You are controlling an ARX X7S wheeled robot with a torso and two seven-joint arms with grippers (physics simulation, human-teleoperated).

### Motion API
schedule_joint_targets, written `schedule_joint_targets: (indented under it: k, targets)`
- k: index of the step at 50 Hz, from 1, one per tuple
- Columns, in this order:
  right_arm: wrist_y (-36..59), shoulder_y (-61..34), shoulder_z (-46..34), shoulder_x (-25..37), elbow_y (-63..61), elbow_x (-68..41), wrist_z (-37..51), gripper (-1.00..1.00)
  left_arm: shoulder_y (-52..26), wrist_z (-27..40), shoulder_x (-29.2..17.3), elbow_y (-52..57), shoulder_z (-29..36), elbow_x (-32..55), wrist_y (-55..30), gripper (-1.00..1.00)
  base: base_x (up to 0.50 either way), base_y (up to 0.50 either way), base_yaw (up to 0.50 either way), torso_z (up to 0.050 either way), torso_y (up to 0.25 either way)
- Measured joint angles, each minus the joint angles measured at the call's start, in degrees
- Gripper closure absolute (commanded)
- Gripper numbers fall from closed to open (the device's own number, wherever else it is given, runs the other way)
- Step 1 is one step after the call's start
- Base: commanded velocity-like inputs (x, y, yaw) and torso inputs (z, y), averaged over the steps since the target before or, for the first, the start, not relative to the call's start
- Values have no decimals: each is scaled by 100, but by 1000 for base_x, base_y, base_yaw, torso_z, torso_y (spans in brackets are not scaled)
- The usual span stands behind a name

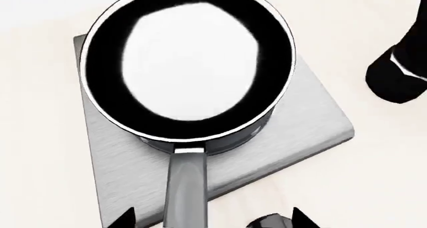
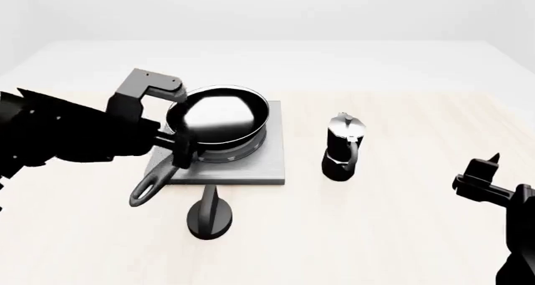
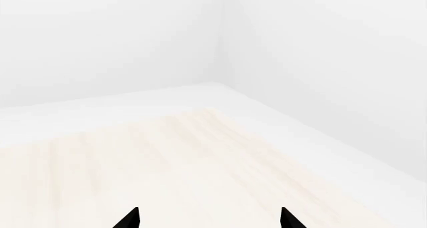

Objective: Turn on the stove and put the frying pan on it.

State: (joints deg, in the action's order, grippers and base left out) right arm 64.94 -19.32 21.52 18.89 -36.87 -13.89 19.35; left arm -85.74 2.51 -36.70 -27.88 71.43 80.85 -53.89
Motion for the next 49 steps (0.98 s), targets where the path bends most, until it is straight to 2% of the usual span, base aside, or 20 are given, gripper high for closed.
schedule_joint_targets:
  k: [11,17,23,32,49]
  targets:
    - [103,-89,-86,25,-56,-19,36,-100,-1063,411,-629,1331,-534,828,-724,-100,0,0,0,0,0]
    - [135,-201,-172,53,-114,-82,-15,-100,-1167,459,-907,2211,-858,1067,-575,-100,0,0,0,0,0]
    - [-67,-410,-571,171,-316,-228,-286,-100,-1137,87,-1006,3369,-1006,755,-276,-100,0,0,0,0,0]
    - [-934,-578,-1237,350,-716,-384,-838,-100,-1265,-609,-918,4633,-978,-115,43,-100,0,0,0,0,0]
    - [-1622,-656,-1665,489,-1077,-505,-1216,-100,-1235,-1008,-922,5425,-989,-933,471,-100,0,0,0,0,0]
